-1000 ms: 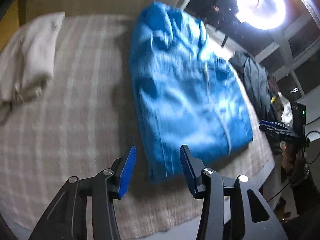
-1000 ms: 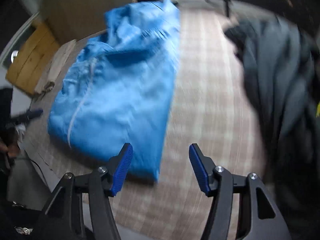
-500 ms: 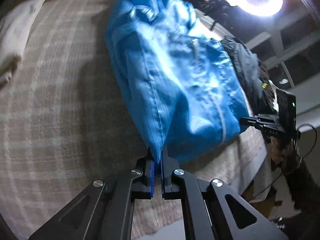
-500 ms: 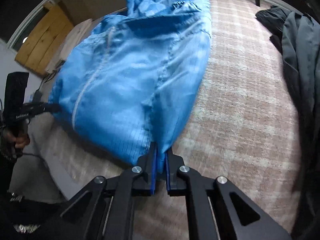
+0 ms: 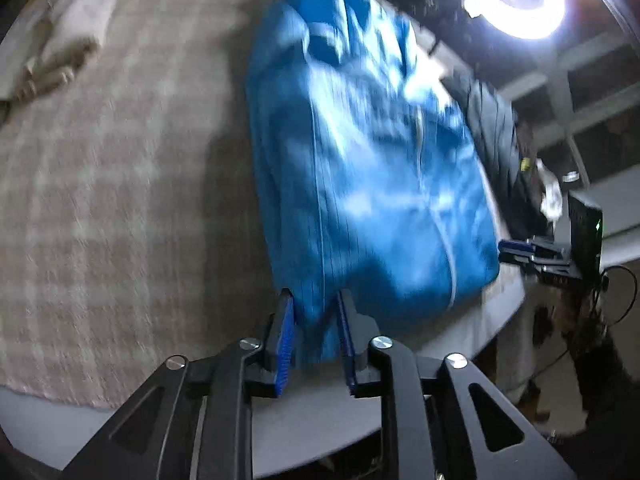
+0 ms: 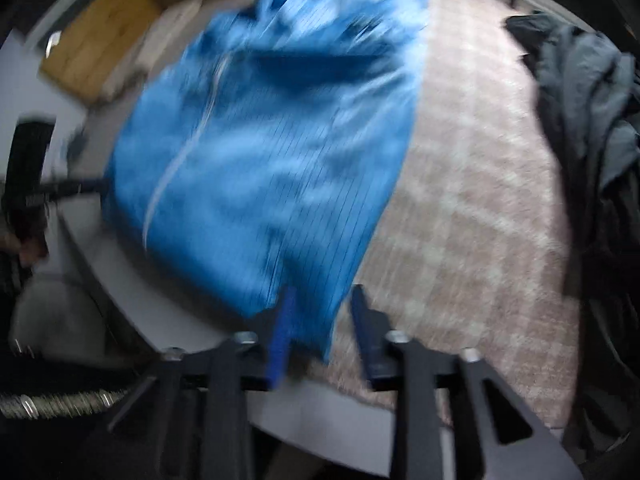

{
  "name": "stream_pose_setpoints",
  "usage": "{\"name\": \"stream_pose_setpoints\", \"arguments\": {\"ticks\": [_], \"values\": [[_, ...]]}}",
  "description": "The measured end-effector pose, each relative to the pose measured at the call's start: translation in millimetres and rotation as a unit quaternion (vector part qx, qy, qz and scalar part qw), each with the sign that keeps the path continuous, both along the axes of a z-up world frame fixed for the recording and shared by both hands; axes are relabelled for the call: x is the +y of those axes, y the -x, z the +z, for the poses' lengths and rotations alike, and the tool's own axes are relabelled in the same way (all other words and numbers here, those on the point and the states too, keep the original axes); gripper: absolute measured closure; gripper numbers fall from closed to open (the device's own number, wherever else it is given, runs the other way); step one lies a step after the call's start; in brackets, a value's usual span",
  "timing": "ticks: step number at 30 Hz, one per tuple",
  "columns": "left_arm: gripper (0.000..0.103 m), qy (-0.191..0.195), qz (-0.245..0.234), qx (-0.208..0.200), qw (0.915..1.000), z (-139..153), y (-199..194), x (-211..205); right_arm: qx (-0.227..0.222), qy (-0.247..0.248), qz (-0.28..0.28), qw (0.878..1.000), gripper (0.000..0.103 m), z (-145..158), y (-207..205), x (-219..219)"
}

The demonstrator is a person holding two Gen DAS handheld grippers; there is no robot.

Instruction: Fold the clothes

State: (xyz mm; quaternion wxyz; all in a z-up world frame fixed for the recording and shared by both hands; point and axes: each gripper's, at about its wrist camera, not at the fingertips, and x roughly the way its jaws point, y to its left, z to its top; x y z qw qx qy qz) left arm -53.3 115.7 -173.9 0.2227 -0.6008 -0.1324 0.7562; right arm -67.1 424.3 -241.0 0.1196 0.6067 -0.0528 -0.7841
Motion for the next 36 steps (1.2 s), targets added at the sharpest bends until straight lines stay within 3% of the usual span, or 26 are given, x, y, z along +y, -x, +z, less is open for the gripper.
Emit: {"name": "stream_pose_setpoints", "arguments": {"ticks": [3,4,5,6,7,9,12,14,18,19,20,22,24,27,28,29,32,34,36], "values": [[0.083,-0.017,-0.019,-0.002,0.9997,-7.9,12.1,13.3,0.014,0.009,-0.003,1.000,0.057,-6.9,22.1,-5.3],[0.093,-0.022,-0.030,-0.006,0.9993,-13.0,15.6,18.2,0.015,0.012,0.000,1.000,0.061,-11.6,26.3,-9.3],[0.100,-0.030,-0.044,-0.012,0.9985,-14.8,14.7,22.6,0.010,0.022,0.008,1.000,0.070,-16.1,26.4,-14.0],[0.100,-0.038,-0.060,-0.019,0.9973,-15.7,12.6,26.9,0.004,0.032,0.017,0.999,0.095,-20.5,25.9,-18.8],[0.100,-0.046,-0.075,-0.026,0.9957,-16.5,10.5,31.1,-0.016,0.045,0.028,0.998,0.098,-26.3,27.2,-23.3],[0.100,-0.038,-0.103,-0.029,0.9935,-10.9,0.4,35.9,-0.027,0.067,0.068,0.995,0.098,-20.4,14.9,-25.2],[0.096,0.017,-0.113,-0.017,0.9933,-5.6,-4.7,35.9,-0.030,0.025,0.112,0.993,0.097,-17.3,5.2,-37.6],[0.084,0.036,-0.098,-0.009,0.9945,0.1,3.3,31.6,-0.025,0.003,0.096,0.995,0.083,-14.7,15.4,-35.1],[0.083,0.067,-0.081,0.028,0.9941,21.9,14.2,26.8,0.038,-0.015,0.047,0.998,0.070,15.4,34.0,-22.8],[0.083,0.082,-0.078,0.051,0.9923,32.7,17.0,28.6,0.058,-0.015,0.035,0.998,0.070,25.0,37.4,-19.9],[0.083,0.078,-0.077,0.070,0.9916,38.8,24.1,31.6,0.084,-0.014,0.032,0.996,0.070,31.7,41.1,-21.4],[0.080,0.057,-0.076,0.103,0.9901,48.2,40.2,38.3,0.091,0.003,0.042,0.995,0.070,29.4,51.8,-25.0],[0.079,0.040,-0.088,0.091,0.9912,31.5,61.0,50.8,0.102,0.012,0.038,0.994,0.070,49.8,50.6,-18.7],[0.084,0.074,-0.093,0.028,0.9925,-17.0,84.0,63.3,0.122,0.024,0.032,0.992,0.070,83.2,47.3,-7.5],[0.090,0.080,-0.086,-0.001,0.9931,-30.8,89.2,61.9,0.128,0.028,0.030,0.991,0.070,94.3,46.2,-3.8],[0.092,0.075,-0.079,-0.016,0.9939,-33.7,90.8,59.0,0.135,0.032,0.028,0.990,0.071,105.5,45.0,-0.1],[0.091,0.032,-0.053,-0.004,0.9981,11.9,90.8,32.0,0.154,0.044,0.021,0.987,0.071,138.9,41.7,11.0],[0.085,0.021,-0.048,0.040,0.9978,65.2,95.1,13.3,0.167,0.052,0.017,0.984,0.070,161.2,39.5,18.4],[0.075,0.035,-0.037,0.092,0.9945,105.3,106.9,0.9,0.180,0.061,0.013,0.982,0.070,183.5,37.3,25.8]]}}
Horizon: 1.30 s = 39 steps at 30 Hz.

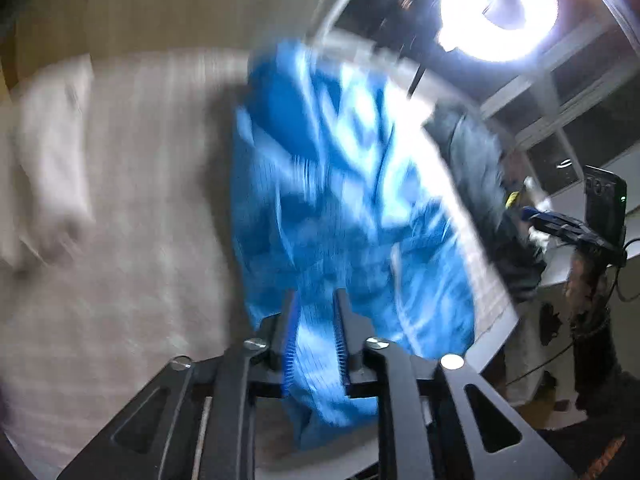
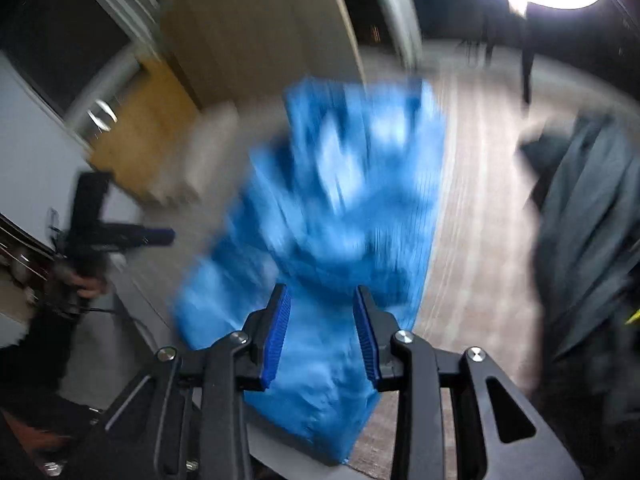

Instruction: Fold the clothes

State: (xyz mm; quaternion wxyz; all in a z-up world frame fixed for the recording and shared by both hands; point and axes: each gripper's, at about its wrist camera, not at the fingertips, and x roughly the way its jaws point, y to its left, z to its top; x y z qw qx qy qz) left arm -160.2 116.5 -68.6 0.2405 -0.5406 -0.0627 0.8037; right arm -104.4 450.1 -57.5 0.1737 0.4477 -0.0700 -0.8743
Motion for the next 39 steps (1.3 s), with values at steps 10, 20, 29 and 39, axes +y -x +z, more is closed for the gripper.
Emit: {"name": "stream_pose_setpoints", "arguments": {"ticks": [10,20,29,39], "values": [[0.067,0.005,0.013,0.032,0.9994,-0.2,119.5,20.5,0.009,-0.129,-0.014,0.992,0.067,-19.7,117.2,-0.1],[0.059,-0.015,-0.008,-0.056,0.9983,-69.6,248.4,93.0,-0.072,-0.086,-0.022,0.993,0.054,-129.3,281.6,6.8],[0.085,0.025,-0.046,-0.121,0.9912,-146.8,280.3,121.7,-0.159,-0.052,0.069,0.984,0.055,-194.5,339.2,-11.5],[0.078,0.046,-0.030,0.074,0.9957,-105.6,230.7,125.5,0.043,-0.077,0.034,0.996,0.098,-130.5,284.7,-5.8]]}}
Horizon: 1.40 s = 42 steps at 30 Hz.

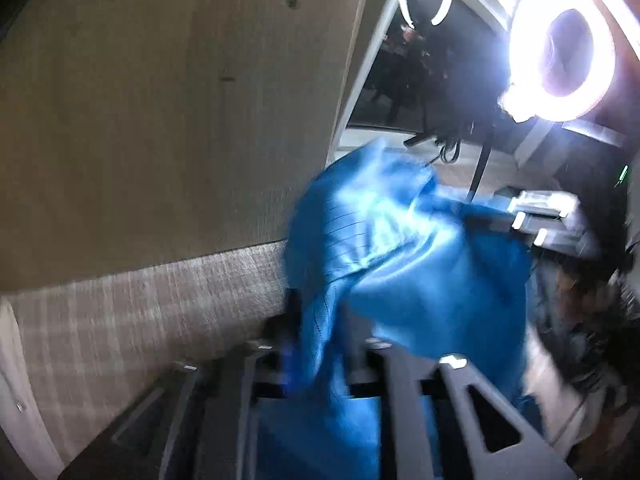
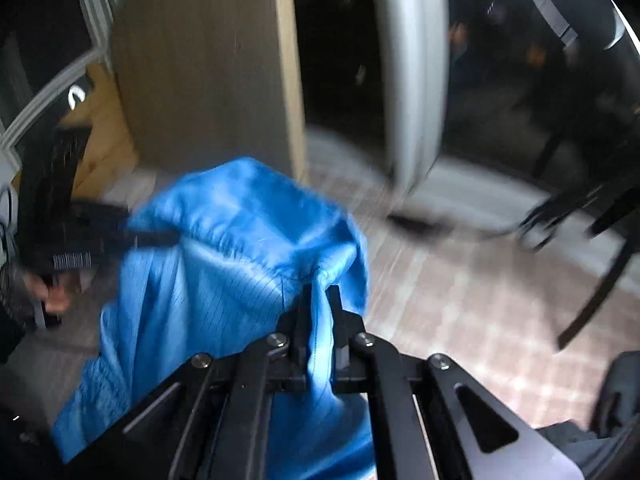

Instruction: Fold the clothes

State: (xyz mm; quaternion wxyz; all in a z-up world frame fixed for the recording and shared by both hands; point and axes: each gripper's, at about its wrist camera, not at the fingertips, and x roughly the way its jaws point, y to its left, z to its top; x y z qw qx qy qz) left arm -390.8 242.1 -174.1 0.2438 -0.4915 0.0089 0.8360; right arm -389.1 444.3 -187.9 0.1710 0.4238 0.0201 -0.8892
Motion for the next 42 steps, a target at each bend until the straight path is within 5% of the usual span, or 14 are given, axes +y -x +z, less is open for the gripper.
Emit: {"name": "stream_pose_setpoints", "arguments": {"ticks": [5,8,9,11,12,13,14,15,16,19,28,33,38,42], "values": [[0.076,0.039,0.001,-0.093,0.9949,-48.0,26.1,12.1,-0.098,-0.094,-0.014,0.991,0.093,-56.0,42.8,-1.7],[0.064,0.029,-0.001,-0.087,0.9958,-34.6,24.0,8.8,-0.106,-0.045,-0.017,0.993,0.068,-42.9,34.4,15.1],[0.059,0.038,-0.005,-0.080,0.9960,-32.1,23.8,10.1,-0.106,-0.041,-0.018,0.993,0.047,-40.6,34.0,18.6],[0.060,0.049,-0.009,-0.085,0.9952,-35.2,29.0,13.4,-0.117,-0.035,-0.018,0.992,0.044,-42.4,38.1,20.8],[0.060,0.050,-0.009,-0.092,0.9945,-38.6,32.4,15.8,-0.129,-0.031,-0.015,0.991,0.044,-47.2,42.9,19.2],[0.073,0.055,-0.007,-0.096,0.9938,-42.2,35.9,18.7,-0.143,-0.027,-0.011,0.989,0.050,-54.6,47.4,14.9],[0.093,0.062,-0.007,-0.098,0.9932,-45.9,39.4,21.7,-0.156,-0.035,-0.002,0.987,0.062,-61.2,53.3,5.5],[0.099,0.062,-0.010,-0.090,0.9940,-41.1,36.7,22.6,-0.165,-0.046,0.007,0.985,0.094,-67.8,55.8,-3.0],[0.100,0.060,-0.014,-0.078,0.9950,-33.9,32.3,22.7,-0.174,-0.058,0.015,0.983,0.098,-74.4,57.8,-11.2],[0.100,0.051,-0.026,-0.046,0.9973,-8.6,18.1,21.3,-0.122,-0.090,0.027,0.988,0.099,-54.1,44.7,-28.4],[0.100,0.003,-0.043,0.043,0.9981,98.3,-62.8,-6.5,0.007,-0.070,0.021,0.997,0.099,82.7,-45.1,-37.7],[0.100,-0.034,-0.060,0.088,0.9937,138.7,-153.2,-18.8,0.061,-0.055,0.013,0.997,0.099,131.0,-148.7,-45.5],[0.100,-0.034,-0.089,0.073,0.9928,120.5,-245.5,-12.3,0.049,-0.039,-0.001,0.998,0.099,112.4,-255.0,-55.6],[0.099,-0.021,-0.111,-0.005,0.9936,60.5,-300.6,-3.7,-0.044,-0.006,-0.030,0.999,0.099,40.2,-309.4,-56.0]]}}
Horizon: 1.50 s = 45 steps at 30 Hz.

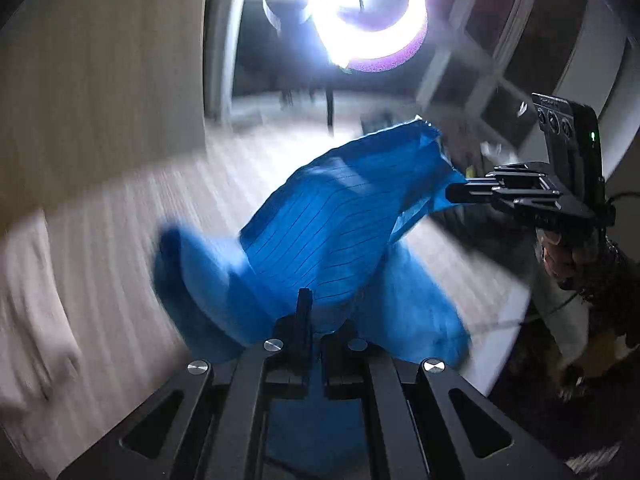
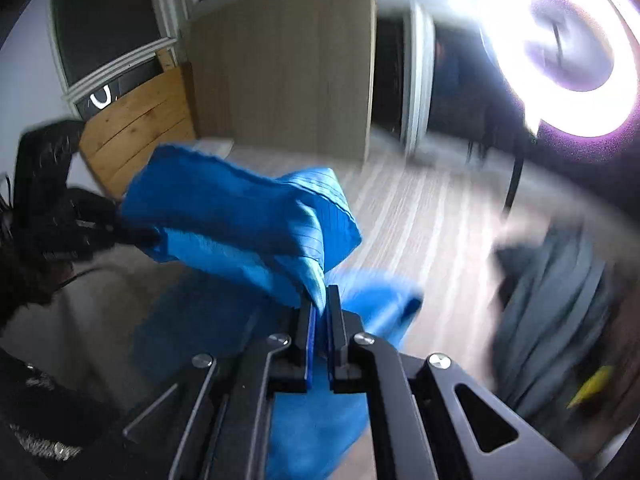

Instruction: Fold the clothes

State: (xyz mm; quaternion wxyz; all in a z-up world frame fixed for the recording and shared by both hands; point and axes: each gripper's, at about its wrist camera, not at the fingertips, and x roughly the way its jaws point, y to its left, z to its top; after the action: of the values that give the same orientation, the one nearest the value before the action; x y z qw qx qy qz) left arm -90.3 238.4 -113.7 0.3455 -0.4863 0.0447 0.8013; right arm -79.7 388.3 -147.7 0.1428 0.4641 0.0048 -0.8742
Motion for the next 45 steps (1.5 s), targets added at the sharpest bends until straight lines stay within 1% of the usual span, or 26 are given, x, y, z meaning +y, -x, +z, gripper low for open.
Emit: {"name": "stream_pose_setpoints", "arguments": {"ticks": [1,3,4,5,7,9,10,13,16,17,19,21,22,25,26,27,28,29,30,31,33,36,38,41,43,45], "values": [[0.095,0.010,0.003,-0.025,0.9996,-19.1,-11.1,-1.2,-0.023,0.009,-0.008,1.000,0.099,-18.4,-13.4,0.0],[0.093,0.028,0.011,-0.074,0.9968,-57.4,-27.8,-5.6,-0.070,0.026,-0.023,0.997,0.099,-55.1,-40.1,-0.1],[0.093,0.037,0.014,-0.098,0.9944,-73.2,-35.9,-8.7,-0.097,0.013,-0.025,0.995,0.098,-69.3,-47.2,0.9],[0.094,0.045,0.015,-0.113,0.9924,-79.3,-45.4,-12.5,-0.123,-0.004,-0.026,0.992,0.098,-82.9,-53.4,2.0],[0.094,0.050,0.016,-0.133,0.9897,-80.3,-65.8,-21.6,-0.128,-0.009,-0.029,0.991,0.097,-80.4,-61.3,4.2],[0.094,0.045,0.008,-0.122,0.9914,-62.6,-83.4,-30.6,-0.119,0.001,-0.040,0.992,0.092,-71.0,-63.9,2.5],[0.094,0.050,0.006,-0.115,0.9921,-51.3,-90.6,-35.4,-0.114,0.006,-0.045,0.992,0.081,-66.3,-65.2,1.7],[0.093,0.038,0.013,-0.091,0.9951,-10.4,-97.3,-44.6,-0.099,0.020,-0.061,0.993,0.063,-52.2,-69.2,-0.8],[0.079,0.003,0.025,-0.071,0.9971,10.9,-87.8,-48.7,-0.084,0.034,-0.076,0.993,0.056,-38.1,-73.1,-3.4],[0.074,-0.006,0.035,-0.060,0.9976,14.4,-83.1,-47.8,-0.079,0.039,-0.081,0.993,0.056,-33.4,-74.5,-4.2],[0.075,0.003,0.059,-0.040,0.9974,8.7,-63.4,-39.3,-0.070,0.048,-0.092,0.992,0.056,-24.0,-77.1,-5.9],[0.077,-0.026,0.086,-0.055,0.9945,-3.9,-38.6,-40.5,-0.060,0.057,-0.102,0.991,0.056,-14.6,-79.7,-7.6],[0.077,-0.050,0.094,-0.064,0.9923,-9.7,-25.2,-38.1,-0.054,0.045,-0.108,0.992,0.056,-20.7,-76.8,-15.7],[0.073,-0.017,0.099,-0.027,0.9945,-28.9,3.7,-31.1,-0.059,-0.027,-0.132,0.989,0.056,-45.4,-67.7,-38.8],[0.076,0.013,0.108,-0.029,0.9937,-44.3,12.7,-32.7,-0.074,-0.032,-0.127,0.989,0.056,-55.7,-68.6,-41.9],[0.079,0.047,0.118,-0.035,0.9913,-62.3,21.5,-35.4,-0.091,-0.033,-0.120,0.988,0.056,-66.2,-70.1,-44.4],[0.082,0.060,0.129,-0.068,0.9875,-82.0,30.3,-45.1,-0.113,-0.034,-0.113,0.987,0.056,-77.1,-72.4,-43.9],[0.090,0.061,0.146,-0.089,0.9834,-90.9,33.7,-56.4,-0.137,-0.035,-0.105,0.984,0.056,-88.0,-74.9,-43.0],[0.091,0.062,0.164,-0.104,0.9790,-96.6,35.6,-67.7,-0.148,-0.037,-0.104,0.983,0.056,-91.5,-78.2,-39.1],[0.091,0.049,0.183,-0.103,0.9764,-89.2,30.7,-78.8,-0.147,-0.037,-0.108,0.982,0.056,-88.2,-81.7,-34.0],[0.088,0.022,0.191,-0.080,0.9781,-62.6,13.4,-85.2,-0.121,-0.026,-0.121,0.985,0.056,-64.8,-88.7,-21.7],[0.069,0.013,0.182,-0.046,0.9821,-17.3,-18.0,-70.2,-0.056,0.006,-0.121,0.991,0.056,-19.3,-96.5,-14.5],[0.057,0.003,0.169,-0.047,0.9845,-1.7,-30.9,-44.0,-0.032,0.018,-0.096,0.995,0.056,-1.1,-95.3,-21.6],[0.056,0.001,0.144,-0.067,0.9873,-4.0,-42.7,-3.0,-0.038,0.027,-0.071,0.996,0.056,-14.2,-84.0,-34.3],[0.056,0.042,0.133,-0.080,0.9870,-22.9,-38.0,25.5,-0.064,0.051,-0.051,0.995,0.056,-33.6,-81.6,-45.5],[0.058,0.071,0.138,-0.098,0.9830,-42.3,-37.1,28.3,-0.066,0.040,-0.022,0.997,0.056,-46.0,-80.6,-58.2]]}}
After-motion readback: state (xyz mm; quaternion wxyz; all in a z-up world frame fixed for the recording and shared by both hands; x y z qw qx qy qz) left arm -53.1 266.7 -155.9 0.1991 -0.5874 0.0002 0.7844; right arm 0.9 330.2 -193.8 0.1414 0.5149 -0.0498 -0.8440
